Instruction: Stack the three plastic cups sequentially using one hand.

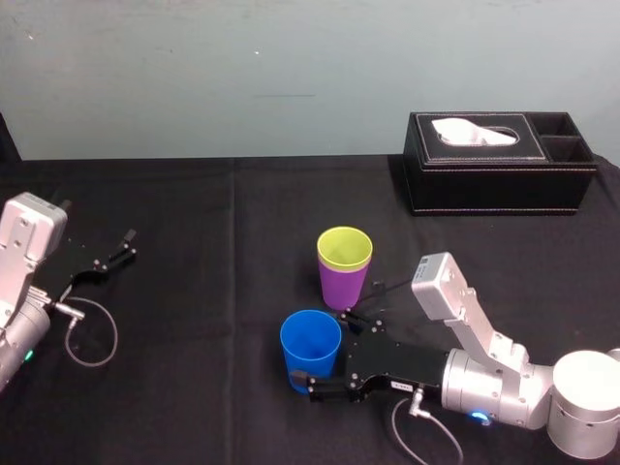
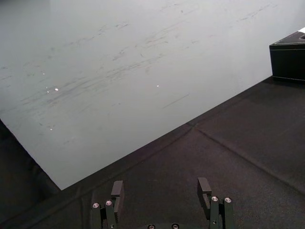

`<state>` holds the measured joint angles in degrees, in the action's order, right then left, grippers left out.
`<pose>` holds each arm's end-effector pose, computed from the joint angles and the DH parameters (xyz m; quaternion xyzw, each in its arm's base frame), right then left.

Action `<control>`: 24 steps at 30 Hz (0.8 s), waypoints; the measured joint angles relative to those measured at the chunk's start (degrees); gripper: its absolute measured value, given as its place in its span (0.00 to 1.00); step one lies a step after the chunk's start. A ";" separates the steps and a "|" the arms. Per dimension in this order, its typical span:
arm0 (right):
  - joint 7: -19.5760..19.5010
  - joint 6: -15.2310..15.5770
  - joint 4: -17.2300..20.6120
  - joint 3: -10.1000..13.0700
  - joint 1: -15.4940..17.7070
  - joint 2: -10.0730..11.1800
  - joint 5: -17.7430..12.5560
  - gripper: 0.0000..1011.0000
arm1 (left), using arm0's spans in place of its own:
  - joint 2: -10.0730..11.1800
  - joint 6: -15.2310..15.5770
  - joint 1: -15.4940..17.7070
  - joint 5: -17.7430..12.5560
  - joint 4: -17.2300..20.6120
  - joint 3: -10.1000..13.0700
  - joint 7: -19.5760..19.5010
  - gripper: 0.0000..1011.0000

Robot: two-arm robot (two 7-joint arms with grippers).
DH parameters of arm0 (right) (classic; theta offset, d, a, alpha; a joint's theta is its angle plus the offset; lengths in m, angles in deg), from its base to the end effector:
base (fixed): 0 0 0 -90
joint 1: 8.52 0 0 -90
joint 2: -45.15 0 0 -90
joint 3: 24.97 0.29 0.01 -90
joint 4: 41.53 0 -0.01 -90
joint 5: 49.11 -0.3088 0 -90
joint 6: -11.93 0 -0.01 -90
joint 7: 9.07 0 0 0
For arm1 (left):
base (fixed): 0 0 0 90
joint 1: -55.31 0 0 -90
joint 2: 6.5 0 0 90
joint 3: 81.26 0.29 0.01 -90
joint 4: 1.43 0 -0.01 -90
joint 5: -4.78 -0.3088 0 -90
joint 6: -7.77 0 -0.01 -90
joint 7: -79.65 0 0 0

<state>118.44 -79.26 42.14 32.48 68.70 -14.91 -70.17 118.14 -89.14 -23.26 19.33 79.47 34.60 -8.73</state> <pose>0.3514 -0.0153 -0.3075 -0.1233 -0.0040 -0.2311 0.9651 0.3581 0.0827 -0.3023 0.1414 -0.1324 0.5799 0.7913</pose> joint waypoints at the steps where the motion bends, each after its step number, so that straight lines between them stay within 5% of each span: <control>1: 0.13 0.19 -0.28 -0.15 -0.23 -0.18 -0.06 0.99 | 0.00 0.00 0.00 0.00 0.00 0.00 0.00 1.00; 11: 0.30 0.37 -0.45 -0.25 -0.38 -0.26 -0.12 0.97 | 0.00 0.00 0.00 0.00 0.00 0.00 0.00 1.00; 19: 0.28 0.27 -0.31 -0.18 -0.29 -0.21 -0.11 0.77 | 0.00 0.00 0.00 0.00 0.00 0.00 0.00 1.00; 24: 0.27 0.25 -0.27 -0.14 -0.26 -0.19 -0.11 0.74 | 0.00 0.00 0.00 0.00 0.00 0.00 0.00 1.00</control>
<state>118.72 -79.02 41.88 32.34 68.44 -15.10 -70.28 118.14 -89.14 -23.26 19.33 79.47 34.60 -8.73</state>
